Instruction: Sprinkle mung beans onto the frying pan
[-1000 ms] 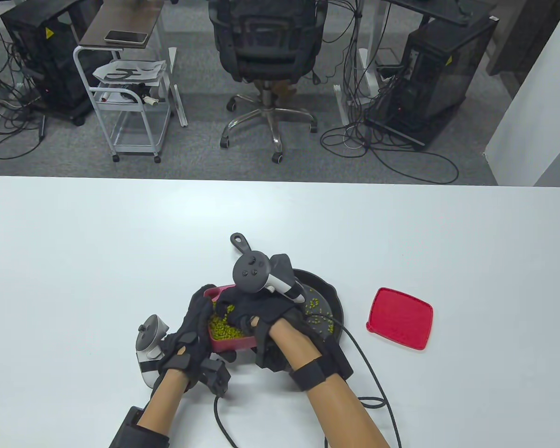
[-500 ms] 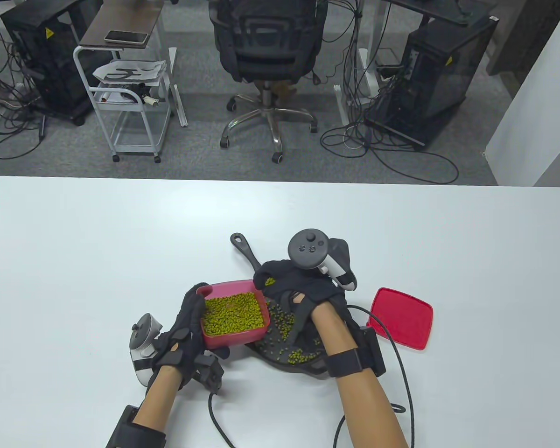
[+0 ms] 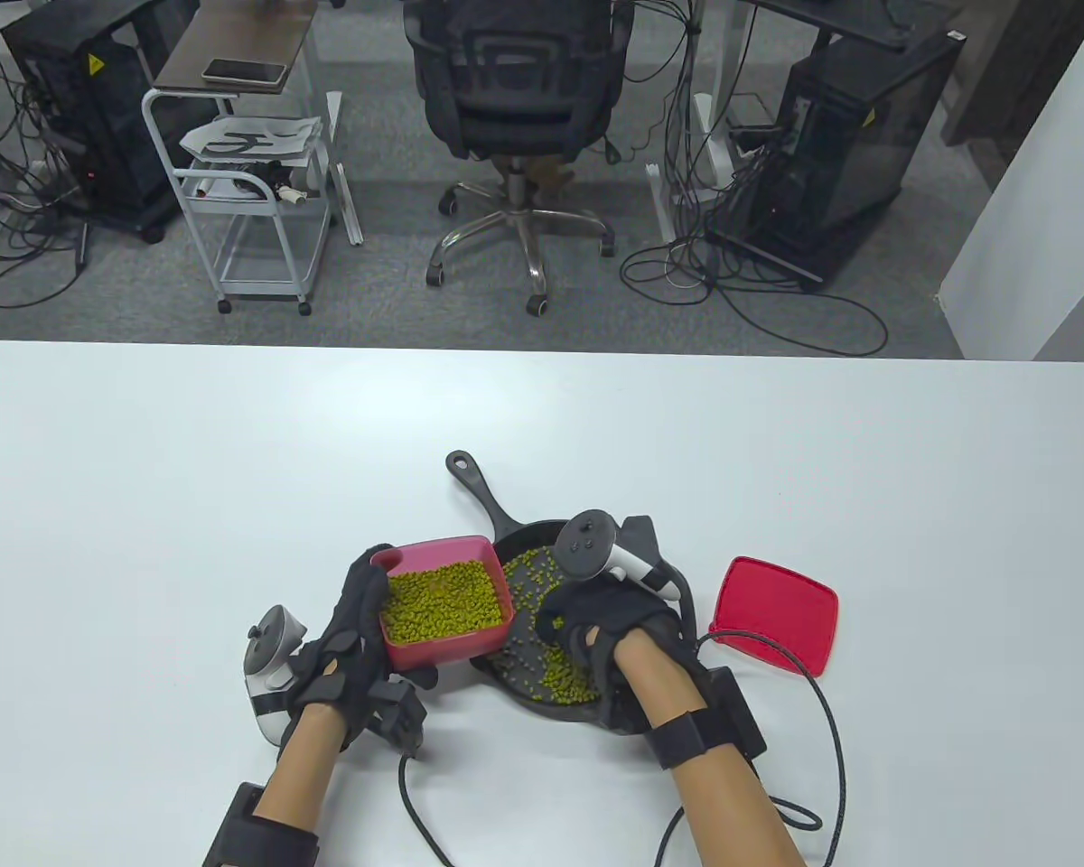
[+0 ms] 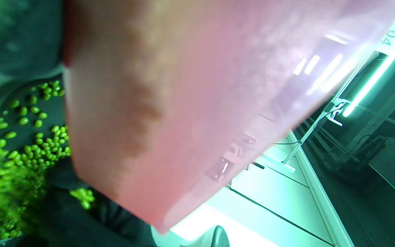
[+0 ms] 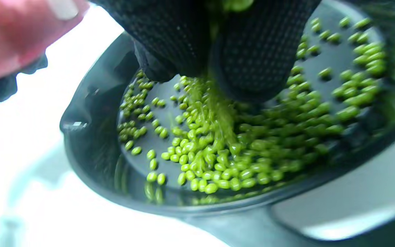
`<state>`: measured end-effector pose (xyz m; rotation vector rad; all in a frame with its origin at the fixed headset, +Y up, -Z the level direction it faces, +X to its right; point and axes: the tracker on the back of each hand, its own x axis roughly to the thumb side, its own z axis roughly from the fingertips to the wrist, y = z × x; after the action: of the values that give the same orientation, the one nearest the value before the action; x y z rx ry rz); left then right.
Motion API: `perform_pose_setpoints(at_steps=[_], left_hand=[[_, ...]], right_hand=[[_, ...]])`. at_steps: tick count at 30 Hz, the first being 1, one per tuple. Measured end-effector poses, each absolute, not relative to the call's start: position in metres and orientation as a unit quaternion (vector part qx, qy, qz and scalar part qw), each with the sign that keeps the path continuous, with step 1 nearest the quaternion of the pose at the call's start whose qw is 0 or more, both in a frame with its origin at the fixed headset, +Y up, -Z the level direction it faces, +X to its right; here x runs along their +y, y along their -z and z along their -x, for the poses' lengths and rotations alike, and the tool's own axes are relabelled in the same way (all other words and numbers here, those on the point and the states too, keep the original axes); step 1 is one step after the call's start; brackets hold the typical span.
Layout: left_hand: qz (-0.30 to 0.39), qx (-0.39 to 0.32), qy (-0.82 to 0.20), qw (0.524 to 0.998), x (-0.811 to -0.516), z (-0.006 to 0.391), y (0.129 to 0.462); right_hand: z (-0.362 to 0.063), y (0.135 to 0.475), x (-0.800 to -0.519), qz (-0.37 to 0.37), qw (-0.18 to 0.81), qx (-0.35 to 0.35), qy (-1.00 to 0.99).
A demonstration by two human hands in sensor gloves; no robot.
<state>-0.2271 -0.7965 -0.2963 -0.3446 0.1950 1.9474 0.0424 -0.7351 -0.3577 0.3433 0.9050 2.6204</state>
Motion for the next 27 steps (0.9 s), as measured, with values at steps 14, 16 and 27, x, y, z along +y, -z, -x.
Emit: perform_pose_setpoints(at_steps=[14,16,27], left_hand=[[0.134,0.085,-0.831,0.533,-0.793,0.236,0.297],[0.134,0.087,-0.832,0.531,-0.793,0.237,0.297],[0.128,0.089,-0.822,0.547,-0.794,0.238,0.298]], right_hand=[[-0.022,0.398,-0.727,-0.101,0.225,0.2,-0.948],[-0.028,0.4,-0.726,-0.094,0.223,0.208,-0.948],[-0.061,0.385,-0.699,-0.101,0.357,0.207,-0.905]])
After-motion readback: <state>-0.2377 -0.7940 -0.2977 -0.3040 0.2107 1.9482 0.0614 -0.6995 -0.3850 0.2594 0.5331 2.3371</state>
